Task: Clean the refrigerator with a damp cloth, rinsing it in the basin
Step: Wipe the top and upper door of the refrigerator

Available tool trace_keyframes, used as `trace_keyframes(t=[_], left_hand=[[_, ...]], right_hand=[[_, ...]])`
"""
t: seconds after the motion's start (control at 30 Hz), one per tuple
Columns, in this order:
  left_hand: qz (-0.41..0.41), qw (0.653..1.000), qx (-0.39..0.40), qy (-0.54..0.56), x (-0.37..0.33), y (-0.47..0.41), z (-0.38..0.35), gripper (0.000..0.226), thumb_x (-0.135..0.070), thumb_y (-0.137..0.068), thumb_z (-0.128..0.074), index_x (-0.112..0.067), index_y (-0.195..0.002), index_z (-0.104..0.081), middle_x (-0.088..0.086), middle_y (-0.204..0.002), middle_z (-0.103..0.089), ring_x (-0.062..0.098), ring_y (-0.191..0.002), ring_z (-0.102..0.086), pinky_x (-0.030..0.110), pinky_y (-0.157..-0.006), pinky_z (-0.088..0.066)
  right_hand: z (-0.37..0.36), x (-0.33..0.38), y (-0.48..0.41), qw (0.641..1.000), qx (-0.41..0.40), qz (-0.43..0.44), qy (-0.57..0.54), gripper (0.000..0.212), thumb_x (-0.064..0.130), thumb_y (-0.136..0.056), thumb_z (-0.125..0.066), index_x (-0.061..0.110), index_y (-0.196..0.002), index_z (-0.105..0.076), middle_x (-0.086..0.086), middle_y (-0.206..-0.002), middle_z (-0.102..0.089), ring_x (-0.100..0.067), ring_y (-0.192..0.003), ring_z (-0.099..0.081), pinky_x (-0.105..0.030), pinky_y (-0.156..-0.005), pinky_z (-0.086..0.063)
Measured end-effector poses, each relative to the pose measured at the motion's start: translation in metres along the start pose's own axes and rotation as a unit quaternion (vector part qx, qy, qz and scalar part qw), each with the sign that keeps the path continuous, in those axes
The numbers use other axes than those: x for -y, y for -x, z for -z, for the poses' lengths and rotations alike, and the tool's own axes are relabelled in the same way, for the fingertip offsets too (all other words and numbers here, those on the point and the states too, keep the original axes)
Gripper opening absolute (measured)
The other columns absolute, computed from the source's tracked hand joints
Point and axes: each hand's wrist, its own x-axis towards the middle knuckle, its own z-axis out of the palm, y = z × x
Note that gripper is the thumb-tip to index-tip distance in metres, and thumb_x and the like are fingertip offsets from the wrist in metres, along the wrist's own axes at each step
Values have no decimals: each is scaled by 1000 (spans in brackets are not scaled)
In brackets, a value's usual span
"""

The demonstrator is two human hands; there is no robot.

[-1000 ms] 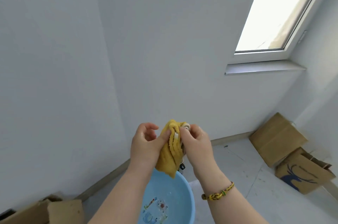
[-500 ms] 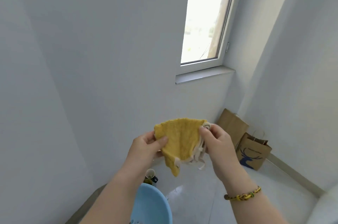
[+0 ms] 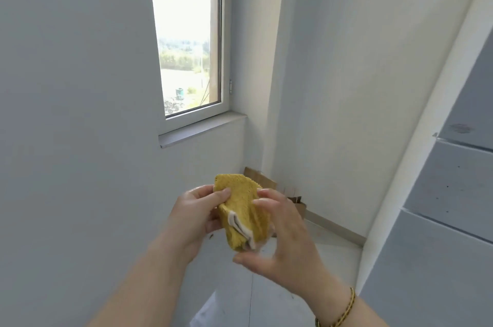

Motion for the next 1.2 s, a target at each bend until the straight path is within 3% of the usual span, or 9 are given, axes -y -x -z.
trace_keyframes(t=[0.1, 0.23, 0.33, 0.43, 0.6, 0.77, 0.9, 1.07, 1.2], left_hand=[[0, 999, 42, 32, 0, -5, -51, 16, -6, -87, -52, -2, -75, -61, 3, -51, -63, 11, -42, -59, 19, -43, -51], [1, 993, 105, 52, 10, -9, -128, 19, -19, -86, -55, -6, -78, -66, 5, -68, -69, 13, -59, -65, 28, -63, -55], [-6, 979, 197, 59, 20, -8, -184, 22, -28, -72, -69, -16, -90, -70, 5, -87, -70, 16, -80, -64, 31, -81, -49], [-41, 973, 225, 27, 30, -4, -236, 46, -30, -55, -74, -20, -99, -66, 3, -86, -71, 14, -82, -67, 23, -72, -52], [-69, 978, 194, 43, 41, -7, -314, 44, -26, -58, -77, -12, -96, -61, 0, -72, -70, 11, -68, -66, 21, -60, -52], [-41, 968, 214, 124, 45, -21, -374, 32, -29, -68, -56, -11, -91, -67, 8, -77, -72, 18, -71, -68, 34, -71, -54], [-83, 975, 196, 58, 42, -53, -410, 35, -38, -72, -52, -9, -87, -66, 4, -69, -71, 16, -67, -67, 28, -64, -55], [-92, 967, 229, 60, 39, -98, -450, 39, -42, -75, -47, -9, -89, -64, 2, -71, -71, 16, -73, -65, 27, -71, -52], [-143, 955, 258, 35, 18, -156, -489, 46, -56, -70, -35, -30, -99, -60, -1, -106, -66, 13, -100, -60, 32, -92, -45]], right_hand=[[14, -16, 6, 997, -56, 17, 41, 69, 54, -63, -59, 21, -119, -37, 7, -126, -36, -10, -115, -40, -26, -91, -47], [78, -60, 13, 989, -143, -27, 19, 28, 30, -70, -51, 26, -97, -44, 17, -101, -38, -2, -88, -45, -16, -67, -44], [138, -93, 23, 991, -81, -104, -31, 5, 28, -76, -50, 26, -80, -48, 16, -81, -45, 0, -72, -45, -15, -60, -35], [198, -112, 27, 991, 24, -119, -51, 14, 21, -86, -58, 23, -74, -52, 8, -72, -49, -3, -65, -44, -20, -62, -37], [263, -146, 38, 996, 25, -66, 63, 41, 48, -76, -48, 18, -96, -65, 19, -93, -43, 4, -88, -31, -17, -85, -32], [297, -171, 45, 990, -24, -141, -15, 45, 61, -59, -46, 63, -104, -47, 45, -128, -2, 20, -124, 1, -7, -100, -19], [319, -190, 33, 979, -23, -164, -120, 26, 39, -68, -52, 51, -91, -57, 24, -114, -49, 12, -102, -48, -5, -83, -39], [343, -232, 7, 973, -49, -195, -112, 20, 32, -65, -49, 36, -78, -64, 17, -92, -56, 5, -80, -53, -9, -71, -42], [364, -278, -34, 976, -138, -166, 9, 19, 41, -74, -57, 29, -87, -62, 14, -96, -53, 2, -86, -54, -13, -75, -44]])
